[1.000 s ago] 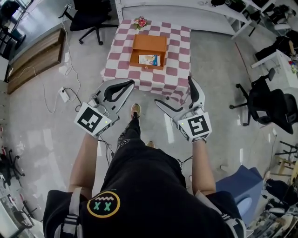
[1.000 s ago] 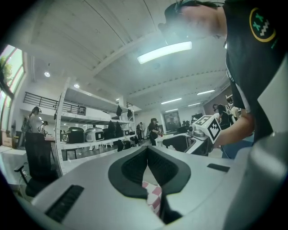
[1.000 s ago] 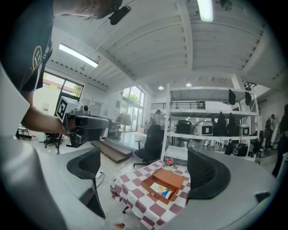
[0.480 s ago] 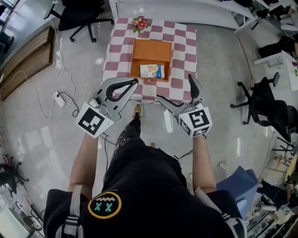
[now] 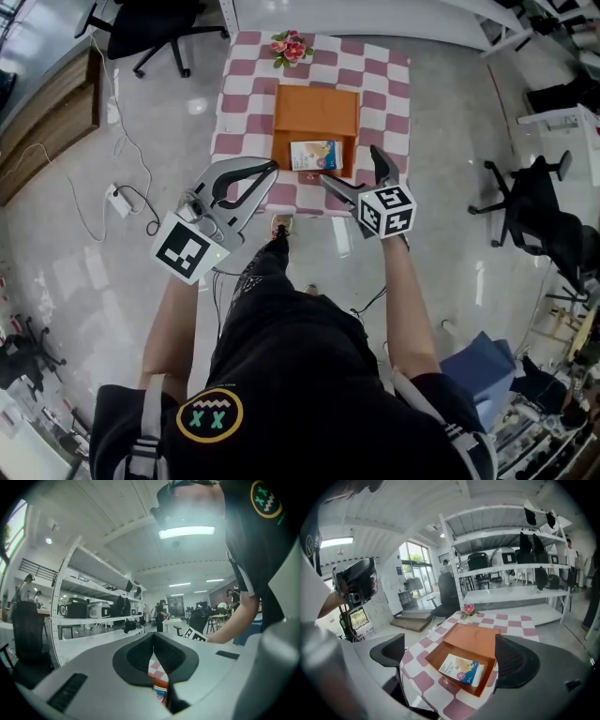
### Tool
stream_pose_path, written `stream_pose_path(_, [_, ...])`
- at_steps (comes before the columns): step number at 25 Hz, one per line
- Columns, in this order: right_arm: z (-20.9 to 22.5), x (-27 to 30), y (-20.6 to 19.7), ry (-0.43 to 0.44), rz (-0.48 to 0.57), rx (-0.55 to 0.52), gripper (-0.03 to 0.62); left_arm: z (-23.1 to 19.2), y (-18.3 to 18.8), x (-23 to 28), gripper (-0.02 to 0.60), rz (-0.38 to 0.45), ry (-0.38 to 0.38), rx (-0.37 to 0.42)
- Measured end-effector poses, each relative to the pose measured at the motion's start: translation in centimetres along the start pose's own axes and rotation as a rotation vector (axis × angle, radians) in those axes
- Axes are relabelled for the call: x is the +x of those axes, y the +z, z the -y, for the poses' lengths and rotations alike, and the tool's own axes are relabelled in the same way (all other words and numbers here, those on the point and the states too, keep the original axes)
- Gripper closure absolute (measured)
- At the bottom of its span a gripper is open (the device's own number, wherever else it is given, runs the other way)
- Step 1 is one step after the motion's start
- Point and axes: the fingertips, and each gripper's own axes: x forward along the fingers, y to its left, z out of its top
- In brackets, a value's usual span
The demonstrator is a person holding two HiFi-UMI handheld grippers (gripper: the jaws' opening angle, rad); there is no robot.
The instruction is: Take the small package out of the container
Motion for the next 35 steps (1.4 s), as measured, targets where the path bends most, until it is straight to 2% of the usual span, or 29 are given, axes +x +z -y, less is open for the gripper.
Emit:
stream_pose_path(13, [2.4,10.7,-7.8,0.094,-0.267,0.246,-0.003,-4.7,-2.7,0.6,0.563,-0.030,0.008,-0.073])
stream_pose_path(19, [3.2,13.0,-11.3,0.072,-0.430,0.318,-0.003,-6.2,-3.1,0.9,0.563,-0.024,0.021,-0.096])
stream_pose_path(26, [4.5,14.4,-14.1,0.018,-0.599,0.339,-0.003,-7.3,-3.5,1.4,0.563,-0.031,0.024,-0.111])
stream_pose_path(35, [3.5,15.5,-14.9,0.088,-0.710,0.412,-0.003,-8.4,-3.6,1.4,0.563,-0.030,0.044,-0.119])
